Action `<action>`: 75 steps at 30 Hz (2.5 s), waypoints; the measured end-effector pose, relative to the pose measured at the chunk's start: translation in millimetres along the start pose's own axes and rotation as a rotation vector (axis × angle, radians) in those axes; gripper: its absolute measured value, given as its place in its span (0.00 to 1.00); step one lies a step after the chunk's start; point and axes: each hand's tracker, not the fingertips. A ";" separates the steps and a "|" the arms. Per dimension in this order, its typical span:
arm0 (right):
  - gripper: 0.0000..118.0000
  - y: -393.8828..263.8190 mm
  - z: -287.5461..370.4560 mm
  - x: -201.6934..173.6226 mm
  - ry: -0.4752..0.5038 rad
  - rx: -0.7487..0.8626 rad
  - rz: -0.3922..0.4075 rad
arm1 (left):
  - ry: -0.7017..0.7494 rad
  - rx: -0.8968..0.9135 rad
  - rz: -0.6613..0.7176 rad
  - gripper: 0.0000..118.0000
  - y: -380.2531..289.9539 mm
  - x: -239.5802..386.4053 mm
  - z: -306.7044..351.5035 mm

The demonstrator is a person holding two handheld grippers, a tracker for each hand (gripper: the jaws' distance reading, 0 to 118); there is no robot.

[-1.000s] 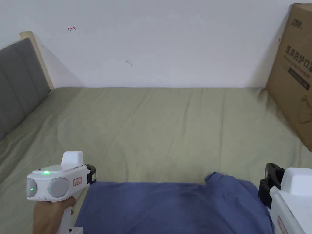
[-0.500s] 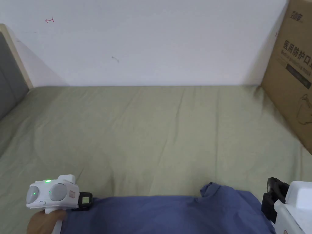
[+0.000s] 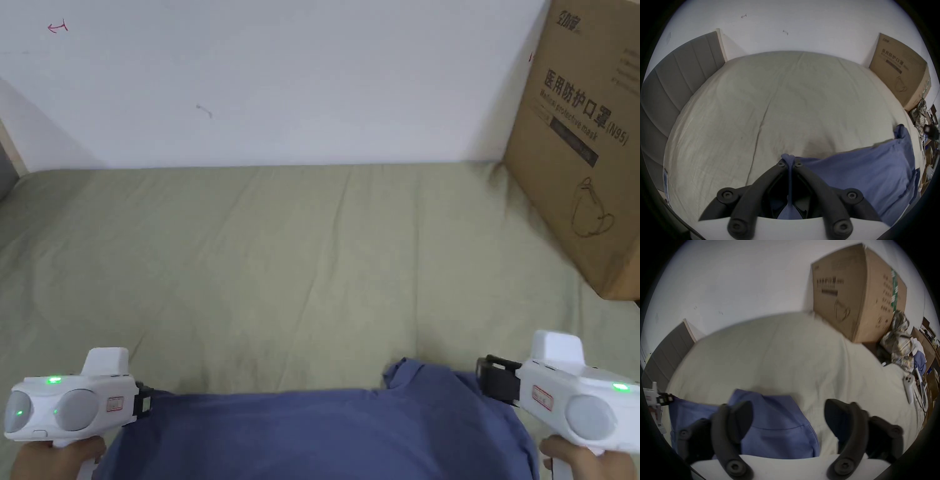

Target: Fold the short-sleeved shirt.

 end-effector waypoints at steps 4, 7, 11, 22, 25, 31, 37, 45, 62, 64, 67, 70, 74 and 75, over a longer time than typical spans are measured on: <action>0.78 -2.7 -62.0 14.0 -0.049 -0.128 0.038 | 0.002 0.040 -0.002 0.00 -0.1 -5.2 17.7; 0.58 -7.1 -87.2 16.1 -0.058 -0.205 0.050 | -0.004 0.048 0.008 0.00 -2.0 -6.4 21.4; 0.02 -15.3 -88.0 7.0 -0.038 -0.224 0.080 | -0.009 0.045 0.019 0.00 -5.8 -6.4 24.3; 0.01 -9.7 35.0 -0.4 0.089 0.121 0.176 | 0.004 0.092 0.077 0.00 -20.7 -11.9 72.4; 0.01 -21.3 81.6 12.5 -0.037 0.163 0.231 | 0.036 0.155 0.058 0.00 -29.2 -15.4 96.5; 0.01 -66.8 170.8 11.1 0.111 0.188 0.125 | 0.013 0.158 0.085 0.00 -66.6 -28.2 138.9; 0.01 -128.3 226.8 1.4 0.222 0.180 0.073 | 0.000 0.117 0.070 0.00 -126.8 -32.1 166.7; 0.01 -212.1 209.3 16.9 0.123 0.042 -0.007 | 0.017 0.011 0.096 0.00 -209.9 -33.3 151.5; 0.83 -200.2 235.7 13.8 -0.009 0.134 -0.010 | -0.033 0.128 0.117 0.91 -214.5 -7.9 193.6; 0.83 -176.2 258.2 -2.0 0.030 0.250 0.016 | -0.037 0.225 0.112 0.92 -198.1 -0.8 216.5; 0.83 -146.2 284.7 -24.2 0.054 0.383 0.059 | -0.049 0.369 0.110 0.92 -176.7 10.8 247.8; 0.83 -123.1 304.6 -46.3 0.031 0.505 0.096 | -0.014 0.512 0.079 0.91 -159.7 26.1 272.5; 0.79 -107.8 316.3 -71.5 0.060 0.609 0.072 | 0.020 0.646 0.077 0.87 -148.6 43.0 292.0; 0.75 -107.1 316.8 -76.9 0.044 0.611 0.105 | 0.036 0.678 0.081 0.84 -147.1 46.5 295.0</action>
